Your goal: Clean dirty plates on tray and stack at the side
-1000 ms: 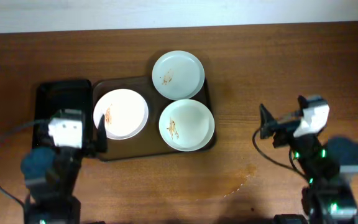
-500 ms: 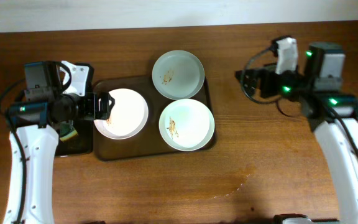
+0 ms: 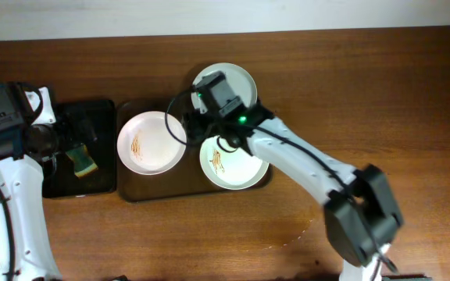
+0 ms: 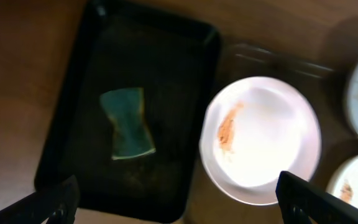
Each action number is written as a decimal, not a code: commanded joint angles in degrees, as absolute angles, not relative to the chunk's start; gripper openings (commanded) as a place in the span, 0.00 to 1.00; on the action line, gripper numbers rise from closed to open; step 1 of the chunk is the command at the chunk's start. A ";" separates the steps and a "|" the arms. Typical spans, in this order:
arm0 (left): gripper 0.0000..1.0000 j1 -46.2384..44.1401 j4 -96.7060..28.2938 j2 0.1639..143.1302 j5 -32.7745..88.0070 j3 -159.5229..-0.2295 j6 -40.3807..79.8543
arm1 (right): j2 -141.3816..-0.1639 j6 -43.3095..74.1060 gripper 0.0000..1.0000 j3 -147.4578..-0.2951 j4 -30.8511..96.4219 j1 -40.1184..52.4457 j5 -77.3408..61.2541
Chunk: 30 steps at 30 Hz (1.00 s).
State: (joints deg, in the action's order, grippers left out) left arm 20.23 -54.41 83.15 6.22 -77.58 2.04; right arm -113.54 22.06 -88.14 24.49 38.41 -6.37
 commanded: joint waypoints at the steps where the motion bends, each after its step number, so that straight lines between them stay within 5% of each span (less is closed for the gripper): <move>1: 0.99 20.53 -54.30 86.15 1.63 -78.89 6.90 | -118.28 24.38 0.61 -89.12 22.28 41.04 -3.90; 7: 0.97 20.53 -54.08 92.42 -0.47 -78.89 6.83 | -124.44 27.99 0.56 -89.12 16.67 41.95 -3.79; 21: 0.97 22.74 -48.40 101.38 -11.81 -78.89 6.66 | -130.91 29.69 0.22 -89.10 10.44 42.04 -4.03; 24: 0.79 23.05 -47.00 102.06 -11.35 -78.89 6.87 | -130.91 29.67 0.04 -89.12 11.64 42.04 -4.32; 26: 0.64 23.05 -47.55 103.28 -9.15 -78.89 6.87 | -130.87 29.67 0.04 -89.97 14.17 41.93 -6.07; 30: 0.52 23.05 -50.19 108.05 -6.37 -78.78 6.87 | -130.87 29.39 0.04 -93.45 21.56 41.93 -6.94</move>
State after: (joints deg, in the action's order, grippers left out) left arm 22.92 -49.28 104.55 -9.02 -78.06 6.72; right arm -129.51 29.82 -91.66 18.70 41.69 -6.07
